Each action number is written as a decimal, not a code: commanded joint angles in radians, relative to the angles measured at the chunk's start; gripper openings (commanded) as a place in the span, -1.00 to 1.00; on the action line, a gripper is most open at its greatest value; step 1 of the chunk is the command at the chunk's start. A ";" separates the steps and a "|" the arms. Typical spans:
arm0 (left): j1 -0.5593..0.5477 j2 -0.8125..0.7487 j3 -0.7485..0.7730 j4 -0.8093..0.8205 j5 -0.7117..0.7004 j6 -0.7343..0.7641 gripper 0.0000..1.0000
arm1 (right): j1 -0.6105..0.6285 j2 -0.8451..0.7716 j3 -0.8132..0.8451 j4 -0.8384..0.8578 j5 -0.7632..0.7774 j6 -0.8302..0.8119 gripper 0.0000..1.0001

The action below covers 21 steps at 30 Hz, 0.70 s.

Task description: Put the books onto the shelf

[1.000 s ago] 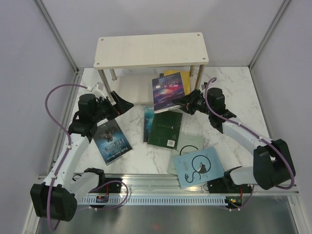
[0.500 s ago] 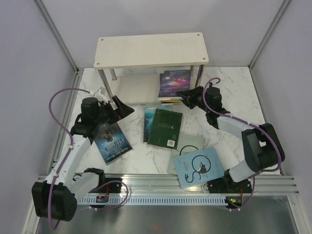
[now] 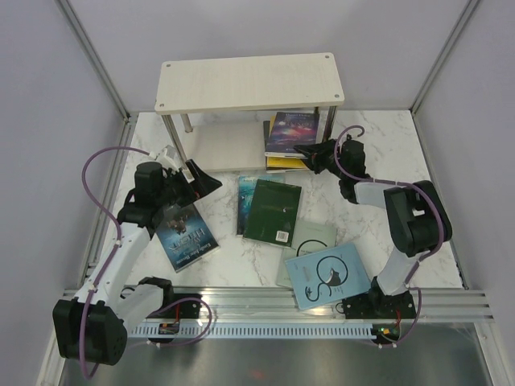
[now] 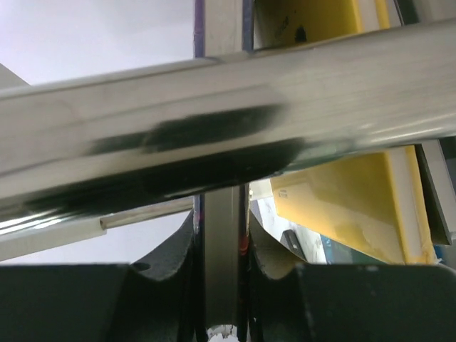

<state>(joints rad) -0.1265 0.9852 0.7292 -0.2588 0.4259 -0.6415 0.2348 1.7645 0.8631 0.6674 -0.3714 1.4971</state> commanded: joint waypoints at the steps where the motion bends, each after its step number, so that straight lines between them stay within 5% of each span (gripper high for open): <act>1: 0.001 -0.008 -0.013 0.030 0.025 0.037 0.99 | -0.020 0.026 0.056 0.164 -0.063 0.043 -0.77; 2: 0.001 -0.002 -0.014 0.033 0.027 0.037 1.00 | -0.023 0.035 0.050 0.175 -0.075 0.048 -0.56; 3: 0.001 -0.002 -0.016 0.035 0.027 0.036 1.00 | -0.022 0.038 0.036 0.179 -0.081 0.051 -0.10; 5: 0.001 0.004 -0.016 0.036 0.027 0.036 0.99 | -0.022 0.039 0.019 0.189 -0.093 0.058 0.28; 21: 0.002 0.015 -0.011 0.036 0.031 0.028 0.99 | -0.065 0.043 -0.082 0.229 -0.276 0.170 0.45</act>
<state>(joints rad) -0.1265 0.9939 0.7132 -0.2516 0.4290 -0.6415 0.1738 1.8130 0.7734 0.8227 -0.5594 1.6283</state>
